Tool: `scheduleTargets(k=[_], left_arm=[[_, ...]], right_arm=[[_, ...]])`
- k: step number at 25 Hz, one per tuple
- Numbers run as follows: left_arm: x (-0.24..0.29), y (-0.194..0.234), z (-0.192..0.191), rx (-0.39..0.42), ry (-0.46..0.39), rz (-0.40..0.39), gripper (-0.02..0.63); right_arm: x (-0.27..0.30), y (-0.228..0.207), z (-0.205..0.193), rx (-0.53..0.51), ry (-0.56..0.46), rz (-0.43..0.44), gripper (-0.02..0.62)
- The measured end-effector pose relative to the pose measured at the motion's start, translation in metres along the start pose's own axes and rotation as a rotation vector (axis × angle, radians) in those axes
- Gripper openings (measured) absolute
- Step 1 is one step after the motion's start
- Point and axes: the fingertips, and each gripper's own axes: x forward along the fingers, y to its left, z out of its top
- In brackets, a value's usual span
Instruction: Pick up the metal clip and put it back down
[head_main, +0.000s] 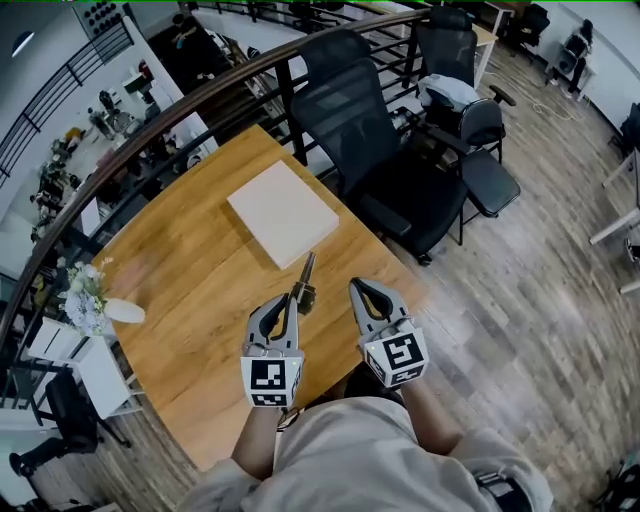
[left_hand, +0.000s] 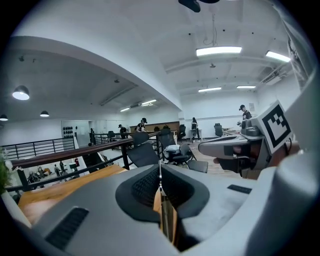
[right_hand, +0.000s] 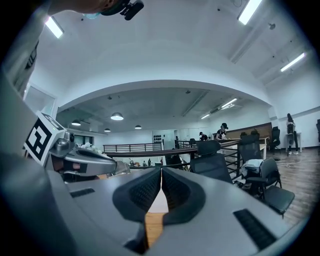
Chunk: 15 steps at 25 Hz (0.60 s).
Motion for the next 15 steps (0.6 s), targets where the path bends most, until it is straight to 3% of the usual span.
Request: scheduleTargets(k=[9,15], left_arm=[[0.056,-0.045,0.003,0.118,0.055,-0.044,0.03],[0.077,-0.065,-0.013,0.201,0.093,-0.049,0.031]], right_arm=[[-0.003,-0.078,-0.018,0.041,0.022,-0.028,0.028],[0.003,-0.106,-0.031,0.045,0.043,-0.015,0.027]])
